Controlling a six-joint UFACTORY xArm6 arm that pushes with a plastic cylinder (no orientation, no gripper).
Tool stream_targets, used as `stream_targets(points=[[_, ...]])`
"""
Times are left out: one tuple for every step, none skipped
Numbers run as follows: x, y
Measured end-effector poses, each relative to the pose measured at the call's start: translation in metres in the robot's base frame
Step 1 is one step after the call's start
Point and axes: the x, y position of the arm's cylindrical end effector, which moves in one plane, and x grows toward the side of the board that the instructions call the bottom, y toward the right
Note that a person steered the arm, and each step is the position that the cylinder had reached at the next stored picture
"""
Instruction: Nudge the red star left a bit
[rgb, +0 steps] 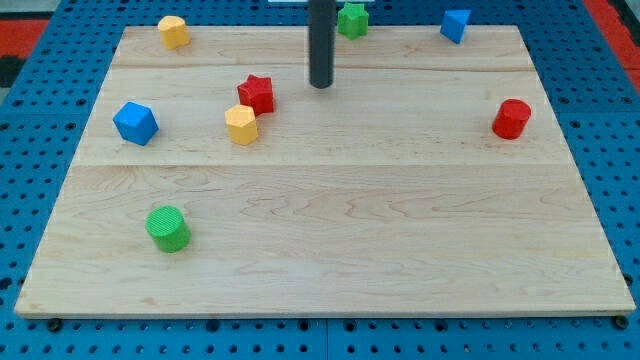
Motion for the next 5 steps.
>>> stream_targets(points=[[-0.003, -0.045], [-0.009, -0.065], [-0.022, -0.070], [-0.024, -0.070], [-0.024, -0.070]])
